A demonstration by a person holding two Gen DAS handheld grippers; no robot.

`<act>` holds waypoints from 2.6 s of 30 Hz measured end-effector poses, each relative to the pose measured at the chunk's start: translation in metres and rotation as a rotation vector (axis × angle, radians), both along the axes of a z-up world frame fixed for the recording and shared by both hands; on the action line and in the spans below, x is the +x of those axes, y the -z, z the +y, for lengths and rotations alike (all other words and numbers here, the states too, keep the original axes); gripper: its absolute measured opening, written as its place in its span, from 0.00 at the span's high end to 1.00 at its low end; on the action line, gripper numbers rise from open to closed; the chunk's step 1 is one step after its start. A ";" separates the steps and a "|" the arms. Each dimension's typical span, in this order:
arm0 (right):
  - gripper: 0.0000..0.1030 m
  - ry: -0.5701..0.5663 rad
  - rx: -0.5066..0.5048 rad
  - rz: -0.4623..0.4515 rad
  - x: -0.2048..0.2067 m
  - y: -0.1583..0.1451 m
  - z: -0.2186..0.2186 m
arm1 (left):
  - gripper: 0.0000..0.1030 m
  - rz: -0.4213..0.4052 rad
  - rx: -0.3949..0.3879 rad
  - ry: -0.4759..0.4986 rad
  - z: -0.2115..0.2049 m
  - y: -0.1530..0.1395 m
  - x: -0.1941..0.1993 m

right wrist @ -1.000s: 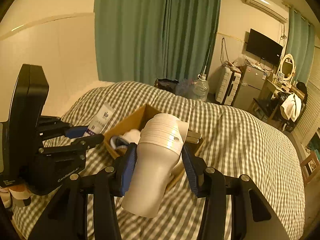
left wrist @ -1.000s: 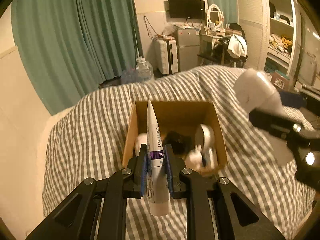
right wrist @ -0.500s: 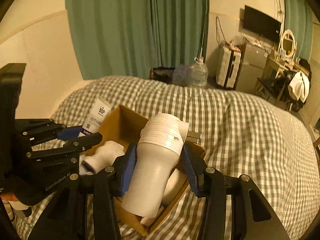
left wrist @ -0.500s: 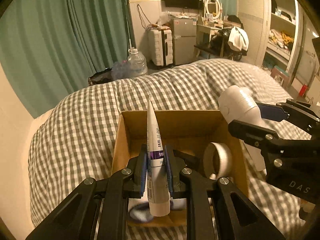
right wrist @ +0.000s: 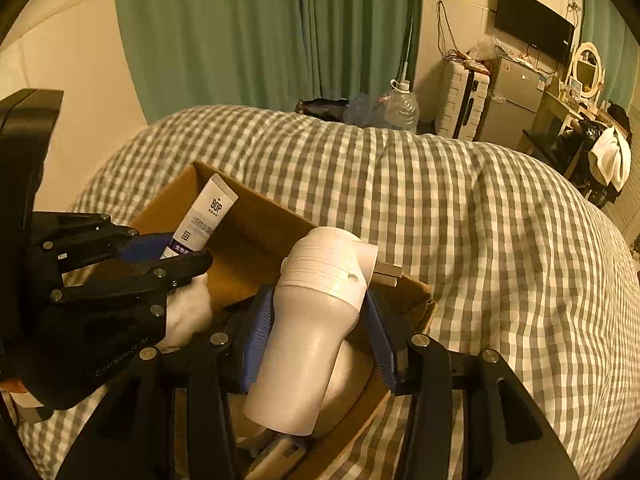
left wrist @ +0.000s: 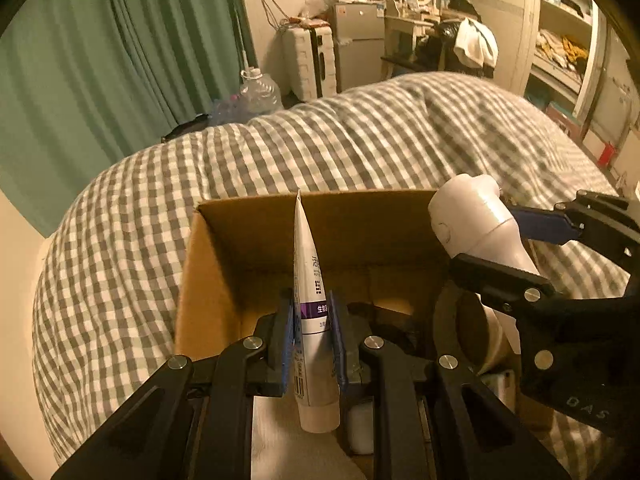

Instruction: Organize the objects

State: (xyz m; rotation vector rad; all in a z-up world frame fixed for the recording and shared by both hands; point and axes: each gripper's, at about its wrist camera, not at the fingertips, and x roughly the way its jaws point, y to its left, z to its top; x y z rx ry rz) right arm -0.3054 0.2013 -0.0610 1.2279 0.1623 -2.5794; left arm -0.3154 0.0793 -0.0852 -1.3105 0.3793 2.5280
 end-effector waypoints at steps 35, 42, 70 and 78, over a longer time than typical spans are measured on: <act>0.26 0.112 -0.107 0.191 0.052 -0.106 0.043 | 0.22 0.136 0.028 -0.031 -0.015 -0.086 0.065; 0.23 0.111 -0.108 0.299 0.099 -0.160 0.044 | 0.11 0.244 0.041 -0.062 -0.019 -0.138 0.105; 0.00 0.183 -0.176 0.613 0.256 -0.180 0.072 | 0.00 0.667 0.180 -0.278 -0.072 -0.171 0.286; 0.00 0.158 -0.136 0.606 0.263 -0.118 0.046 | 0.00 0.711 0.161 -0.282 -0.076 -0.120 0.303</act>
